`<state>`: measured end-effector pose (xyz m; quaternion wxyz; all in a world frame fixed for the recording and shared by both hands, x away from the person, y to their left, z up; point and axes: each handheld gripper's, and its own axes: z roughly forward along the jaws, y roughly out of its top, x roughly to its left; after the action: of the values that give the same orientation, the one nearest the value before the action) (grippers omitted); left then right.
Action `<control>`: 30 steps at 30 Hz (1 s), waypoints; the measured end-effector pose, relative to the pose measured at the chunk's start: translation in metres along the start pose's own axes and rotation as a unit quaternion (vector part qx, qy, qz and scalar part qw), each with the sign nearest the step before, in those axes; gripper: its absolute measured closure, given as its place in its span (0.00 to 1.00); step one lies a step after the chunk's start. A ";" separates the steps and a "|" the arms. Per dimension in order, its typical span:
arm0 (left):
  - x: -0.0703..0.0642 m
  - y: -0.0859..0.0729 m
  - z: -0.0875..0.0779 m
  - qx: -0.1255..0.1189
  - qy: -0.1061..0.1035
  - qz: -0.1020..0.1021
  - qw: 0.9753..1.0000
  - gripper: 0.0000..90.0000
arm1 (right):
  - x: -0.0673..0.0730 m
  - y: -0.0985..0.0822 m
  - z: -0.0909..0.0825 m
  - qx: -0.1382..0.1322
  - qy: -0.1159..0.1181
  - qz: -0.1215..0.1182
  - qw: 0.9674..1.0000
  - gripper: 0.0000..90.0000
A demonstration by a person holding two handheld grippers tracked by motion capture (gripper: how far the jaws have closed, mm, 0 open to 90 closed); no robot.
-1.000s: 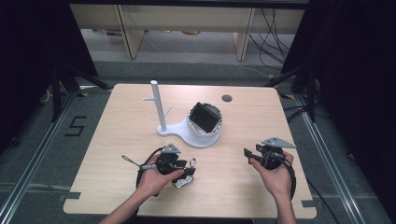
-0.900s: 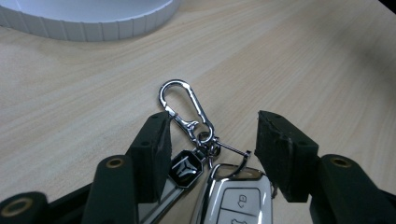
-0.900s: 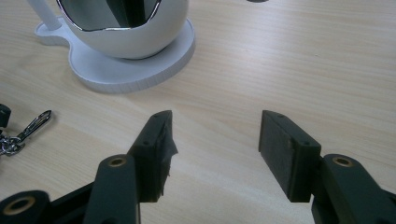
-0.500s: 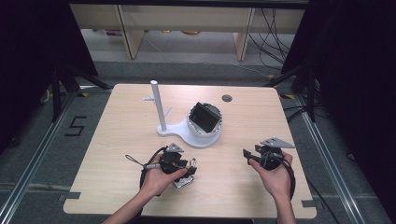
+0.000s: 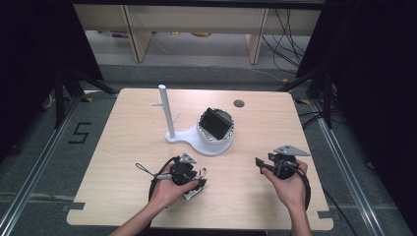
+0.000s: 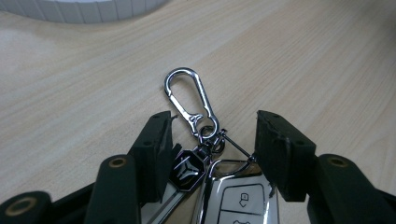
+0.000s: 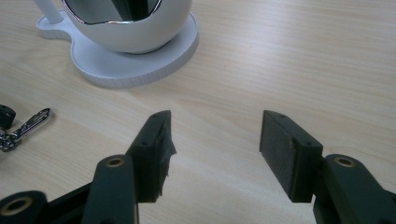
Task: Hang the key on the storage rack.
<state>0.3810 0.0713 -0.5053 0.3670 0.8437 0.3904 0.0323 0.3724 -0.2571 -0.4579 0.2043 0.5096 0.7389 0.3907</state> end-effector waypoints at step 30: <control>-0.001 0.008 -0.001 0.037 0.028 0.022 0.999 0.62 | 0.002 0.001 -0.003 0.002 -0.004 0.018 1.000 0.50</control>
<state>0.3850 0.0681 -0.4997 0.3239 0.8638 0.3826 0.0498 0.3701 -0.2557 -0.4555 0.1988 0.5250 0.7295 0.3908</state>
